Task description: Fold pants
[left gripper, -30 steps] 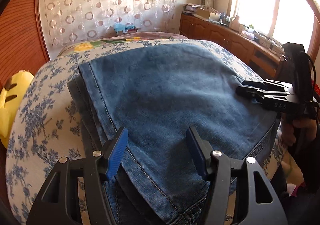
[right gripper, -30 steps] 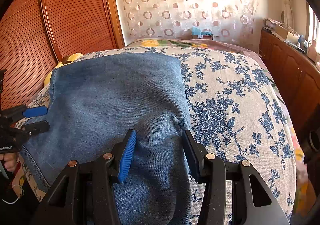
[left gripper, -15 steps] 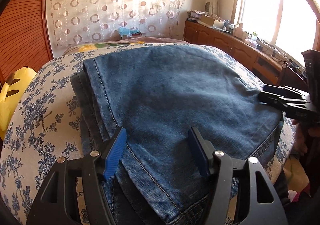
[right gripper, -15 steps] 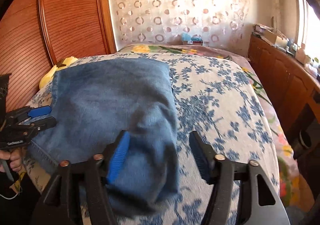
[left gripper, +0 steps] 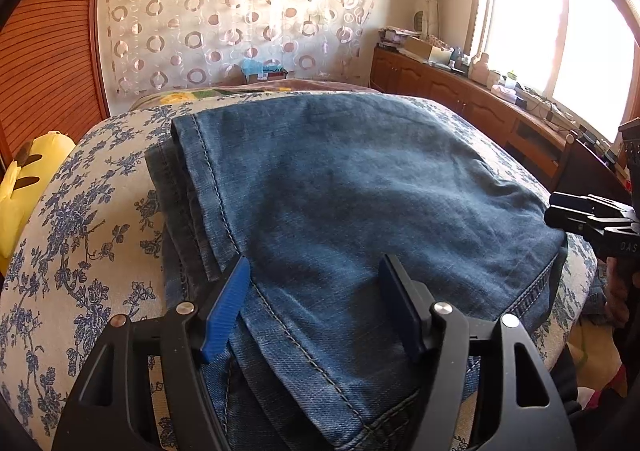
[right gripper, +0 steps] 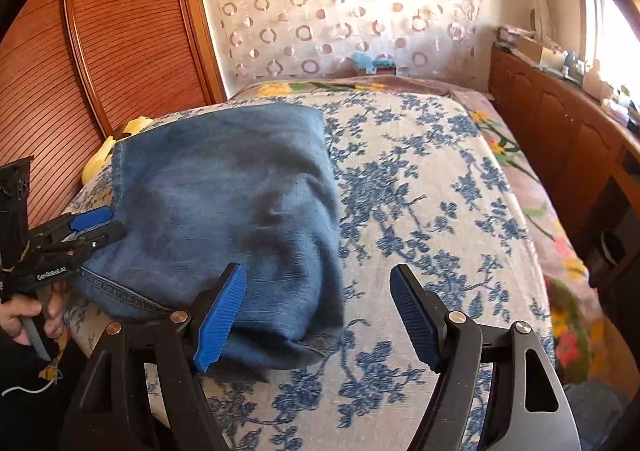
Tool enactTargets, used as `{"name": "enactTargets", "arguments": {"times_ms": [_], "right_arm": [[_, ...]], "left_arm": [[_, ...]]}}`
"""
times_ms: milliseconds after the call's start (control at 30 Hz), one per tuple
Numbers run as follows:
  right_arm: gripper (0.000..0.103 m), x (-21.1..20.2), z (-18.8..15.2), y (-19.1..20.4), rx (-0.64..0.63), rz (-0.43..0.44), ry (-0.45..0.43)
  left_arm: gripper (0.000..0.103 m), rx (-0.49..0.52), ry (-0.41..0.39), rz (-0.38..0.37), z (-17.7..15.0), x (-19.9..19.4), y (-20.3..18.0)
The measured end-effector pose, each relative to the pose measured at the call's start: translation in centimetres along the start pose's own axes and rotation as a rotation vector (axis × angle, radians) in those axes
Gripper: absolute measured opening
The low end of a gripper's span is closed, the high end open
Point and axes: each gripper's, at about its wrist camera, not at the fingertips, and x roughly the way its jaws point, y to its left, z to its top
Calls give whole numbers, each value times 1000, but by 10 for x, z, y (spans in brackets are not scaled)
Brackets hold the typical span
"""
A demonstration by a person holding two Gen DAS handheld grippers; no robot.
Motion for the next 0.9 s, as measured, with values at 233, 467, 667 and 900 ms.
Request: {"name": "enactTargets", "arguments": {"times_ms": [233, 467, 667, 900], "right_arm": [[76, 9, 3, 8, 4, 8, 33], [67, 24, 4, 8, 40, 35, 79], [50, 28, 7, 11, 51, 64, 98], [26, 29, 12, 9, 61, 104, 98]], "left_arm": [[68, -3, -4, -2, 0, 0, 0], [68, -5, -5, -9, 0, -1, -1], [68, -7, -5, -11, 0, 0, -1], [68, 1, 9, -4, 2, 0, -3]]}}
